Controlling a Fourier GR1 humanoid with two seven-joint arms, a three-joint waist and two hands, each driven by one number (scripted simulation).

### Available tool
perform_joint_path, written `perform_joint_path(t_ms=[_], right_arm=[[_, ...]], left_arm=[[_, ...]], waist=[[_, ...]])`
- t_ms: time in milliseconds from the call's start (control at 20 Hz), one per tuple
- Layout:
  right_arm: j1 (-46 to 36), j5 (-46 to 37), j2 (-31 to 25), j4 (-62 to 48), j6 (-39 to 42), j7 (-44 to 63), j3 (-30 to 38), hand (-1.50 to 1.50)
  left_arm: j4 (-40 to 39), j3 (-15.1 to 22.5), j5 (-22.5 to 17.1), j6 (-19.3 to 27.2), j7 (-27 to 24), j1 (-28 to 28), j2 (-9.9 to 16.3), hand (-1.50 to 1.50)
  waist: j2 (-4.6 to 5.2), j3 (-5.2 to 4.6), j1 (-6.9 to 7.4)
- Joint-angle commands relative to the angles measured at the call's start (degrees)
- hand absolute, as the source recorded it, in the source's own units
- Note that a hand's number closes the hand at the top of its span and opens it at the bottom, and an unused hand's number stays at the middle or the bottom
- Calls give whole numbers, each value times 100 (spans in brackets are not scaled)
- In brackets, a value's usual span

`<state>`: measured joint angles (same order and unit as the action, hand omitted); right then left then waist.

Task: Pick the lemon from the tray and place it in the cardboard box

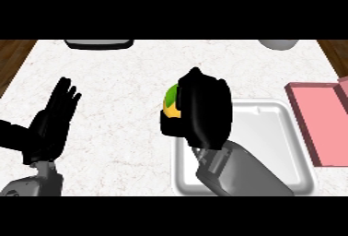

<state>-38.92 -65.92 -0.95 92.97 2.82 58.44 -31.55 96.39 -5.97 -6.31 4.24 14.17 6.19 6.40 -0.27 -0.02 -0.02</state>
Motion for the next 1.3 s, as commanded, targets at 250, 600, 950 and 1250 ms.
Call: perform_joint_path(t_ms=[250, 600, 950, 1250], right_arm=[[-130, -532, -446, 697, 399, 504, 1340, 150], [361, -68, -929, 749, 382, -224, 2363, 150], [441, 140, -2162, 76, 342, -1203, 3437, 150], [1194, 44, -2381, -686, -475, -2084, 3639, 150]], left_arm=[[272, -11, -44, -15, 251, -42, 69, 0], [-104, 12, 51, 81, -50, 91, -98, 0], [49, 151, 140, 48, -95, -52, -136, 0], [48, 169, 98, 70, -98, -31, -225, 0]], waist=[[7, 3, -6], [27, 2, -15], [36, 4, 18], [36, 4, 14]])
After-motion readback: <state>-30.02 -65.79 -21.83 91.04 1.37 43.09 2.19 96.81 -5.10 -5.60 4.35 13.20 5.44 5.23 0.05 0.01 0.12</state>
